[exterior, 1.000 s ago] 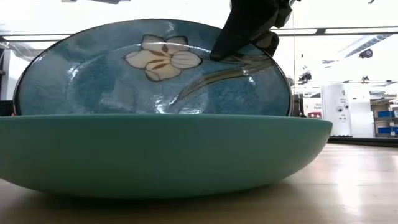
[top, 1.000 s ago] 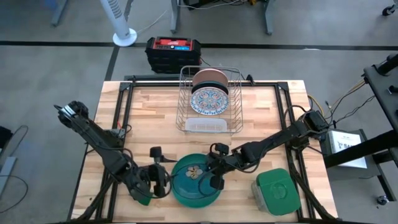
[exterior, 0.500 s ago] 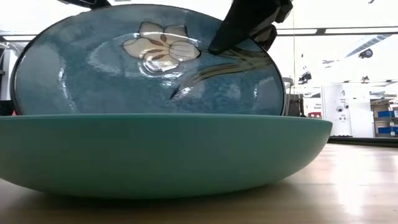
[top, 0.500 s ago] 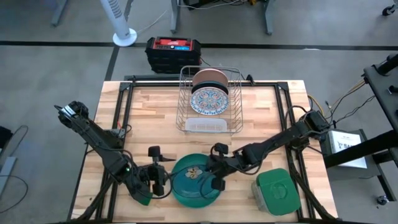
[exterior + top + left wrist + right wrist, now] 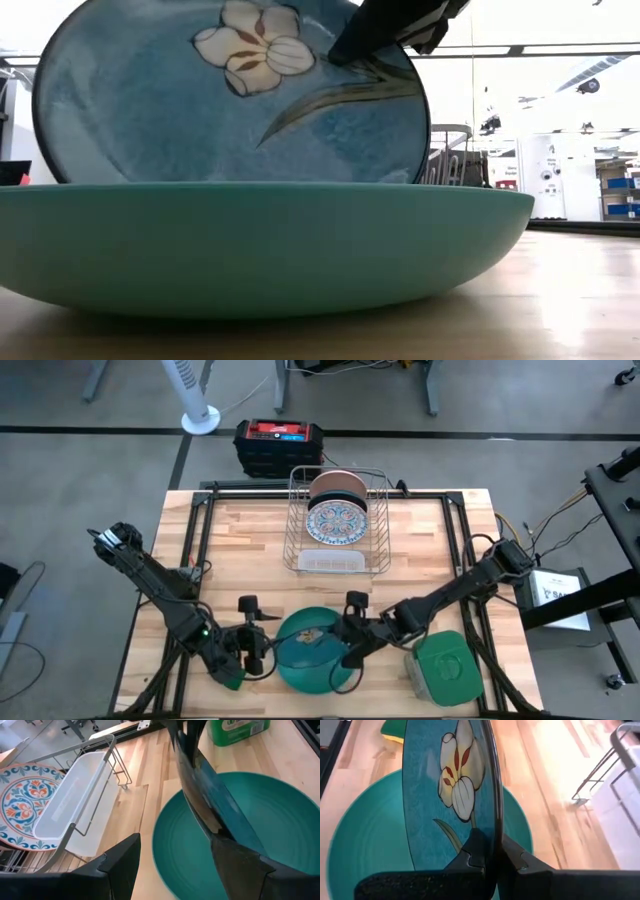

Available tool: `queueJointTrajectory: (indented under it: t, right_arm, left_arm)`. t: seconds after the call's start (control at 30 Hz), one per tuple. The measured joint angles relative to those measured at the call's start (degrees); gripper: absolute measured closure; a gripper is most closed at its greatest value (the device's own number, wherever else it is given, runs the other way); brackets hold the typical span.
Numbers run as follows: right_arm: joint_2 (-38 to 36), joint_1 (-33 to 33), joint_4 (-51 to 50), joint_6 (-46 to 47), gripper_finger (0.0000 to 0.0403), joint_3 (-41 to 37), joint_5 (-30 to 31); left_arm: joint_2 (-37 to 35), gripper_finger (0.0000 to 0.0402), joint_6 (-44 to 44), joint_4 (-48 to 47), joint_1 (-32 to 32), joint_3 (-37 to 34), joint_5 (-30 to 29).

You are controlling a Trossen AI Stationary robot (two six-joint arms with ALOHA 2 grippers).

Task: Sort dishes
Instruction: Put the blue plate in the dishwasher rack

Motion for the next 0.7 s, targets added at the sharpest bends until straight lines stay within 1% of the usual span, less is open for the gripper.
queueJointTrajectory:
  t: [0.1,0.2,0.37,0.53,0.7]
  right_arm:
    - [-0.7,0.93,-0.11,-1.44,0.0402,-0.04,0.64]
    - [-2.04,1.69,-1.06,-3.22,0.0401,-0.11,1.52]
    - [-4.69,1.89,-6.72,-2.55,0.0401,-0.19,5.08]
    - [-5.56,1.9,-7.21,-0.42,0.0401,-0.37,4.46]
    - [-6.27,1.95,-6.46,0.66,0.0401,-0.35,4.02]
  left_arm:
    - [0.0,0.0171,0.2,0.07,-0.04,0.02,-0.39]
    - [0.0,0.0171,1.0,0.12,-0.02,0.02,-2.3]
    - [0.0,0.0171,2.75,0.71,-0.04,1.14,-5.33]
    - [0.0,0.0171,4.34,1.22,-0.04,1.64,-7.0]
    - [0.0,0.0171,4.25,1.17,-0.08,1.64,-12.95]
